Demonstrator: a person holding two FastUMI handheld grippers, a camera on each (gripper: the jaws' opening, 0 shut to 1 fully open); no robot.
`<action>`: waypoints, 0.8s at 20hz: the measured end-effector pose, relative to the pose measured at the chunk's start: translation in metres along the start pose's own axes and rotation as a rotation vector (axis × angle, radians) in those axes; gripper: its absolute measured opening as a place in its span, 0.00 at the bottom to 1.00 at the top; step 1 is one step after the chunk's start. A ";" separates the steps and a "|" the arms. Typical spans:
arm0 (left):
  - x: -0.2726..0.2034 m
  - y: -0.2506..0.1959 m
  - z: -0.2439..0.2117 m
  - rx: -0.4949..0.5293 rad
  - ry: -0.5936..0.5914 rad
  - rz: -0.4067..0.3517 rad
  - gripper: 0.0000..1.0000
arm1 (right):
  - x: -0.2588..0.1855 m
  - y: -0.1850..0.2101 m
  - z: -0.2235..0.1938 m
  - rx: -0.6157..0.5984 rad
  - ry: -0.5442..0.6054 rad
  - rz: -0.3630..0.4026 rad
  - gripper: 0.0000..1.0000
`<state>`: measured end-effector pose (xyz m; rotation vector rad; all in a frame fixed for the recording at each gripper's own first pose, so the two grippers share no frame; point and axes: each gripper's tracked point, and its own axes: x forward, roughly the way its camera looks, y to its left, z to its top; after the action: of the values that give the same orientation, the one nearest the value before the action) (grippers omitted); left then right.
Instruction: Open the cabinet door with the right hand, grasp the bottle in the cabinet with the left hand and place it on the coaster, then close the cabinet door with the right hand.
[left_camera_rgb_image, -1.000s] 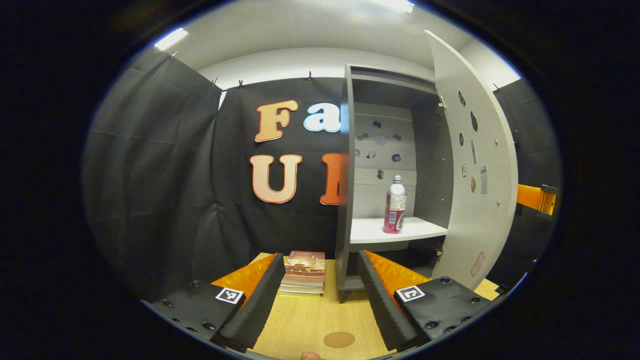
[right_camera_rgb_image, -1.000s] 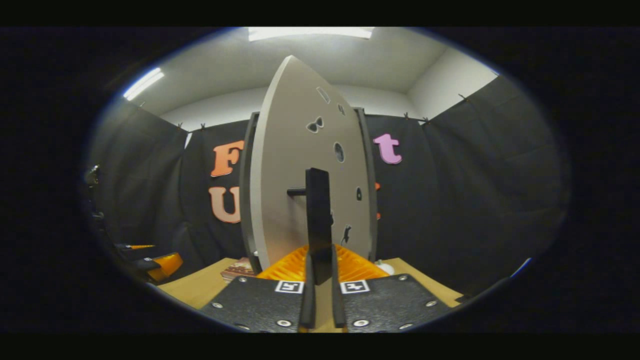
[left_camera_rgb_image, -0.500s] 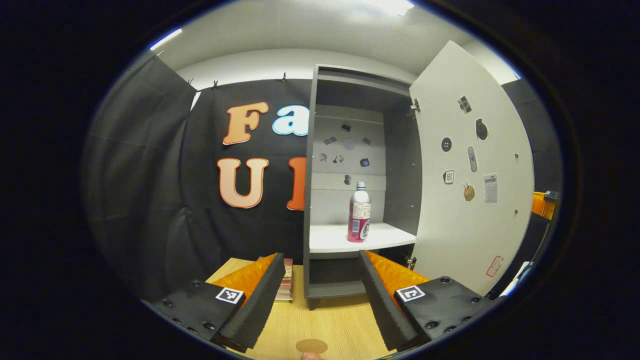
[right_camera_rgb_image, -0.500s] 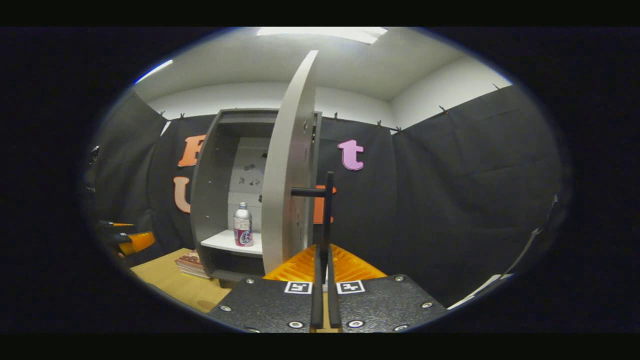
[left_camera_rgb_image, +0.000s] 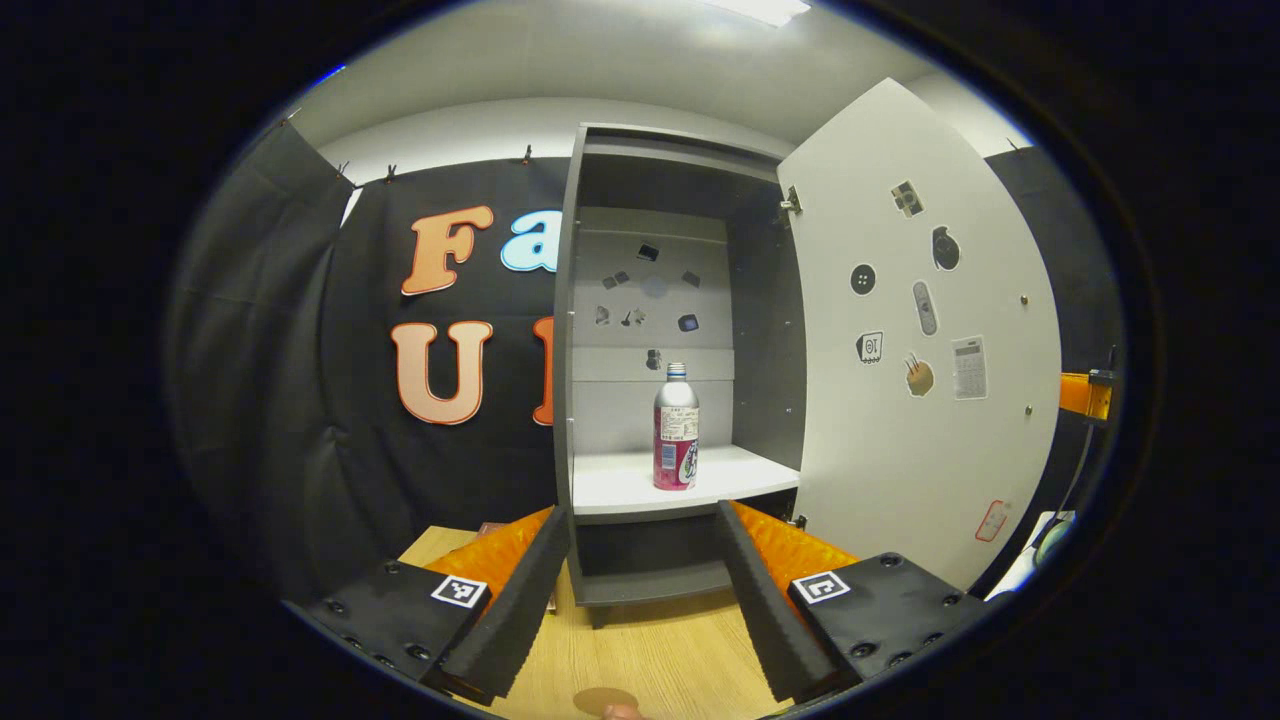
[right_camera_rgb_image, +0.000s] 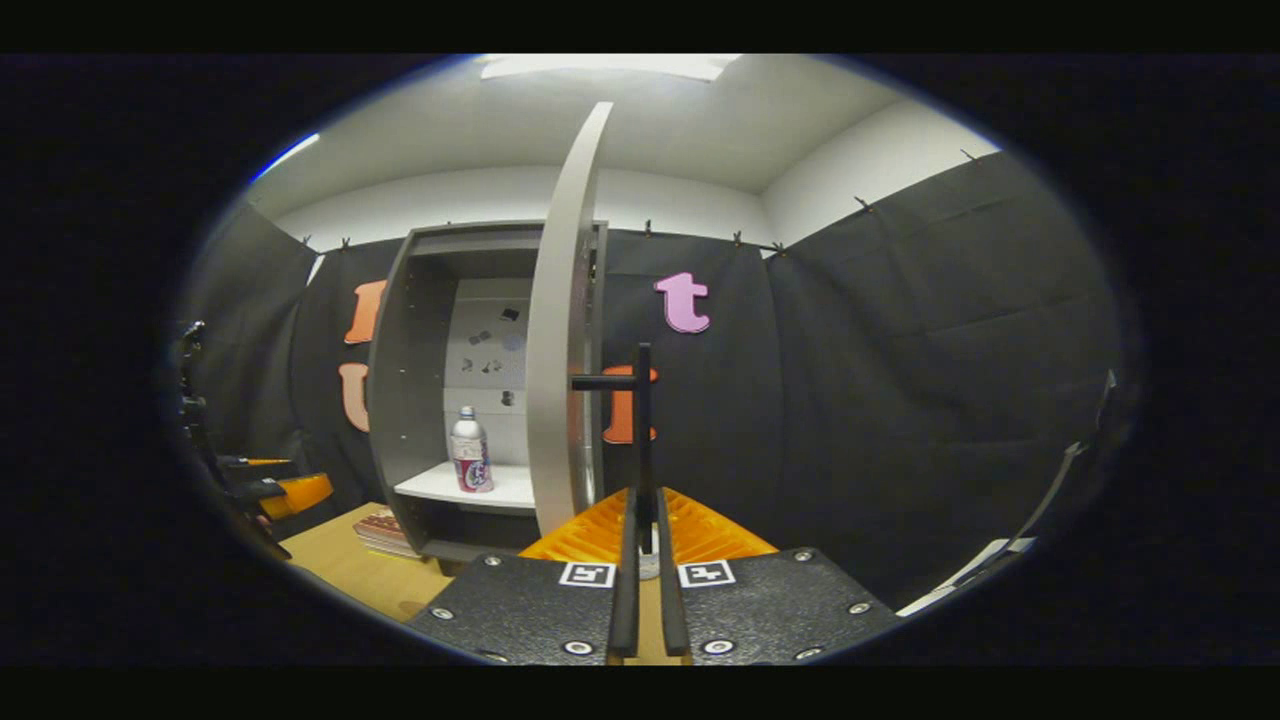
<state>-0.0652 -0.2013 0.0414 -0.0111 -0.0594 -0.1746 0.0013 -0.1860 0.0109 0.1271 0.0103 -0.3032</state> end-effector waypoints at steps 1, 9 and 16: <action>0.002 -0.002 -0.001 -0.004 0.002 -0.007 0.94 | 0.000 -0.007 -0.001 -0.030 0.002 -0.025 0.08; 0.010 -0.018 -0.006 -0.022 0.018 -0.035 0.95 | -0.010 -0.016 0.002 -0.114 0.015 -0.078 0.12; 0.008 -0.017 -0.010 -0.040 0.034 -0.014 0.95 | -0.019 0.016 0.005 -0.089 -0.006 0.034 0.20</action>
<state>-0.0600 -0.2199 0.0318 -0.0476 -0.0217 -0.1895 -0.0117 -0.1660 0.0188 0.0385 0.0160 -0.2685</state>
